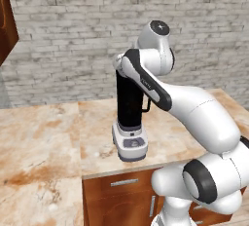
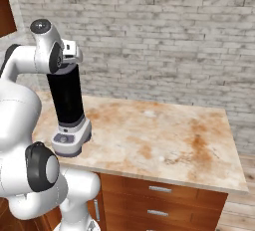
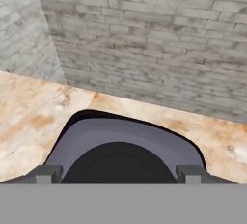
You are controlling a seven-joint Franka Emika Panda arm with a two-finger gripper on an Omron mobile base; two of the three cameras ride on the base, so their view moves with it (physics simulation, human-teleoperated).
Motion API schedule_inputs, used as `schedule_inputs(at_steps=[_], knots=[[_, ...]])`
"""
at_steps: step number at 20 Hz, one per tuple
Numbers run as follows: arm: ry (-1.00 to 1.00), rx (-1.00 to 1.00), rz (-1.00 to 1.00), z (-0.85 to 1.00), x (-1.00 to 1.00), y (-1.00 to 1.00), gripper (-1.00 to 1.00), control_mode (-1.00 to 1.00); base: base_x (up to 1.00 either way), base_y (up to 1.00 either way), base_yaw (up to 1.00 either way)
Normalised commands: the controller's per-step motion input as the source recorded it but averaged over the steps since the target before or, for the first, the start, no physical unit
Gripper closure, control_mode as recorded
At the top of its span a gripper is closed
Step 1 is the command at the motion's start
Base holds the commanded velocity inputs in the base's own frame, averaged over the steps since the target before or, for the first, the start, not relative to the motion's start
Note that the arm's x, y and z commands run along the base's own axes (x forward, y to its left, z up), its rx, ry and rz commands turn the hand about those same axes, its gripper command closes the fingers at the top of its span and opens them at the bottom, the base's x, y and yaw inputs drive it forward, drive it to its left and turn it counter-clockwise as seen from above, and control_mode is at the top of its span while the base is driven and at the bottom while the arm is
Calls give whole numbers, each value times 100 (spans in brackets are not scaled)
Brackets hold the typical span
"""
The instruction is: Open the blender lid, put the tangerine in the blender, close the lid, and start the blender.
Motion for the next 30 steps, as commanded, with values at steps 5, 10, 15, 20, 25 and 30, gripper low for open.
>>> schedule_inputs(at_steps=[5,10,15,20,25,30], knots=[[0,0,0,-32,0,0,-100,-100,0,0,0],[-3,0,0,7,0,0,-100,-100,0,0,0],[-10,0,0,37,0,0,-100,-100,0,0,0],[-27,0,-3,34,-50,0,-100,-100,0,0,0],[-30,-4,-25,-20,-100,1,-100,-100,0,0,0],[-8,-17,-37,-77,-100,9,-100,-100,0,0,0]])
